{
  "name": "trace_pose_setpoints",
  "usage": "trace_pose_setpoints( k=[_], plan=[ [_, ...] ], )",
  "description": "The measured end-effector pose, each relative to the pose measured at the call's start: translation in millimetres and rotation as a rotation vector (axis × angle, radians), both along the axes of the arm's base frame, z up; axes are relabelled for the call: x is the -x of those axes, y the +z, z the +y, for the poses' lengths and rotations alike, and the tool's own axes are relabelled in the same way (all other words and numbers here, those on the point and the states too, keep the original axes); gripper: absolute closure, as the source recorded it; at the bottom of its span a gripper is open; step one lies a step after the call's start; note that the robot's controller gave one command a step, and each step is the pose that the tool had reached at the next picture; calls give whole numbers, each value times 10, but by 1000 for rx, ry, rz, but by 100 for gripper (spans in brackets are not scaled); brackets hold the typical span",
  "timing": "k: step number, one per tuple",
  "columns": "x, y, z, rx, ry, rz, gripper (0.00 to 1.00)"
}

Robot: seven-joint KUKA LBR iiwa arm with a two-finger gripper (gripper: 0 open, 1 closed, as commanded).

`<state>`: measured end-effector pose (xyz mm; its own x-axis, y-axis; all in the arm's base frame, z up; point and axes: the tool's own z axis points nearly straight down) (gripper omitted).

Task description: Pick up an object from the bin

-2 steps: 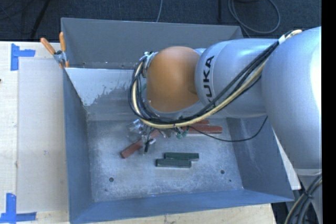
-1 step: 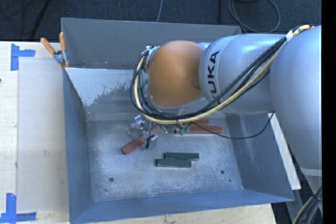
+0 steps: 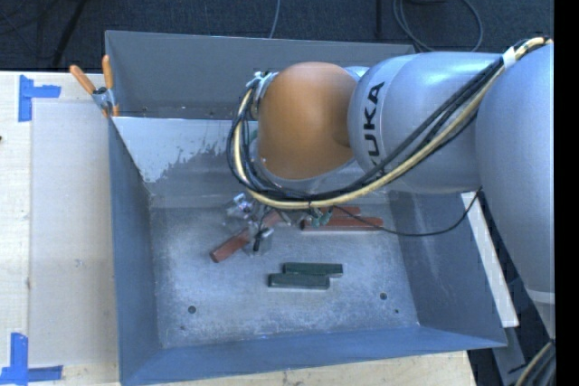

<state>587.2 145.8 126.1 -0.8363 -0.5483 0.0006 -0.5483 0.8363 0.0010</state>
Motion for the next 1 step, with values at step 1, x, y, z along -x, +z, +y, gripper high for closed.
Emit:
trace_pose_setpoints(
  k=[1],
  plan=[
    [2, 163, 3, 0, -1, -1, 100]
  ],
)
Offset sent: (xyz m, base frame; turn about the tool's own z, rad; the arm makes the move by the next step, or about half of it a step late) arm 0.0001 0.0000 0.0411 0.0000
